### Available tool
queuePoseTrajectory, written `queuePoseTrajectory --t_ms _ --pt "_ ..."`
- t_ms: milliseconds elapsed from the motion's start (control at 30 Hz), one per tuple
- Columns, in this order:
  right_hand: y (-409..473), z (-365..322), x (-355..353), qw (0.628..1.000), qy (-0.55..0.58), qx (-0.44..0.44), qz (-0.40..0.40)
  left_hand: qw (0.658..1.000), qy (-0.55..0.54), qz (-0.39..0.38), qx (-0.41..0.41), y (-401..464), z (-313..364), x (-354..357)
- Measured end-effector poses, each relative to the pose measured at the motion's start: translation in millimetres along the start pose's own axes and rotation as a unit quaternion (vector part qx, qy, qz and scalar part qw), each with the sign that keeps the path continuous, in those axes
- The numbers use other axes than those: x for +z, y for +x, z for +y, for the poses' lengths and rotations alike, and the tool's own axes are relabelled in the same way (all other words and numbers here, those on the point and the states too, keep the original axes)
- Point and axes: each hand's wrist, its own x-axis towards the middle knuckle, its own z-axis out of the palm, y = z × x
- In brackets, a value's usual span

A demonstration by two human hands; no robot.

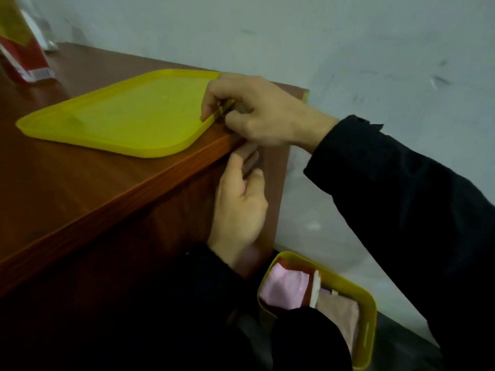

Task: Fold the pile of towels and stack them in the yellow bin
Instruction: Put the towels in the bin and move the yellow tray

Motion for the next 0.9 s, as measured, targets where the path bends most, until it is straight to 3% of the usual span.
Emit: queuePoseTrajectory --t_ms 133,200,233,333,433,500,567,667,733,800,867,900 --pt "-46 -1 -5 0.994 -0.098 -0.009 0.048 1.000 0.006 0.014 0.018 5 -19 12" --pt "-74 4 -12 0.987 -0.121 -0.007 0.108 0.999 -0.033 0.033 0.008 10 -28 18" --pt "-95 9 -18 0.983 -0.111 0.007 0.144 0.998 -0.021 0.028 0.060 7 -29 20" --pt "-172 3 -37 0.958 0.016 0.111 0.265 0.997 -0.054 0.000 0.058 -2 -23 28" --pt "-242 0 -50 0.862 0.179 0.200 0.430 0.995 -0.081 -0.046 -0.033 -11 -25 35" --pt "-280 -7 -43 0.807 0.238 0.219 0.494 0.989 -0.083 -0.100 -0.064 -16 -28 48" --pt "-310 -15 -13 0.723 0.339 0.257 0.544 0.977 -0.081 -0.124 -0.152 -24 -38 59" --pt "-335 -38 66 0.585 0.457 0.352 0.570 0.919 -0.108 -0.203 -0.320 -53 -84 72" --pt "-347 -45 117 0.517 0.501 0.407 0.562 0.881 -0.155 -0.242 -0.375 -75 -125 76" --pt "-368 -45 161 0.444 0.539 0.438 0.566 0.885 -0.147 -0.232 -0.375 -88 -170 70" --pt "-404 -40 195 0.343 0.562 0.477 0.583 0.884 -0.117 -0.244 -0.382 -93 -209 58" --pt "-423 -36 210 0.316 0.554 0.511 0.577 0.884 -0.096 -0.245 -0.387 -96 -228 53"
